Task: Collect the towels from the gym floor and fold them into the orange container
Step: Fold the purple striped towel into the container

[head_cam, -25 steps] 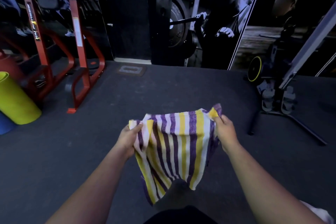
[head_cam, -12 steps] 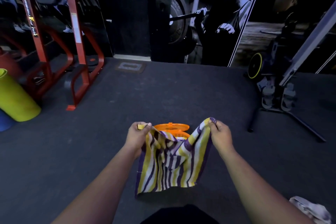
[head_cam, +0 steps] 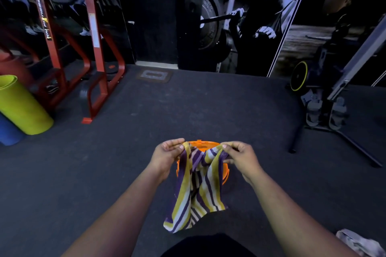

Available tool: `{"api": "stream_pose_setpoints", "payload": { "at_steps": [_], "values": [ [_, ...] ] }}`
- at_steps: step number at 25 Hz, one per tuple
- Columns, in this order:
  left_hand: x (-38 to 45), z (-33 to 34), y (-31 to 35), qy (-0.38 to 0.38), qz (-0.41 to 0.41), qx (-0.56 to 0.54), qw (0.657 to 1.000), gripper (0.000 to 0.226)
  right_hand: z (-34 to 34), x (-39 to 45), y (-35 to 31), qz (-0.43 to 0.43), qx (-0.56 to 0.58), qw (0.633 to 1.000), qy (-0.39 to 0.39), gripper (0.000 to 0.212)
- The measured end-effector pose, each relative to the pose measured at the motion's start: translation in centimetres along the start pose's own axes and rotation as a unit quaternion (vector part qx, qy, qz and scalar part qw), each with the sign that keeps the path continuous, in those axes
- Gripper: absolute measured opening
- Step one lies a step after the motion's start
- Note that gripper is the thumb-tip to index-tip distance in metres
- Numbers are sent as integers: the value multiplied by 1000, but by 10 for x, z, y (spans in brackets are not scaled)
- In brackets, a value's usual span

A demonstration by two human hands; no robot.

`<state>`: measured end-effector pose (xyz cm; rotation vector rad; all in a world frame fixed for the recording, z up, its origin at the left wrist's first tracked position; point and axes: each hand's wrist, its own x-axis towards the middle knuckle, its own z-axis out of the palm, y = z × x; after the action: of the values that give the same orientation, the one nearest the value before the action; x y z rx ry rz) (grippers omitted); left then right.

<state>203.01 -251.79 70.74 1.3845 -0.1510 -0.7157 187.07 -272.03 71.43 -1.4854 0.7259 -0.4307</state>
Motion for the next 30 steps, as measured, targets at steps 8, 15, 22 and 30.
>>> {"api": "stream_pose_setpoints", "payload": {
  "at_steps": [8,15,22,30],
  "values": [
    [-14,18,0,-6,35,-22,999,33,39,-16,-23,71,77,988,-116,18],
    [-26,36,5,-64,14,-51,997,46,60,-25,-36,69,72,986,-132,27],
    [-30,30,14,-146,7,-47,988,74,58,-24,-32,110,222,967,-58,30],
    [-29,30,19,-169,2,-46,985,78,53,-23,-27,127,327,935,-48,34]
  ]
}}
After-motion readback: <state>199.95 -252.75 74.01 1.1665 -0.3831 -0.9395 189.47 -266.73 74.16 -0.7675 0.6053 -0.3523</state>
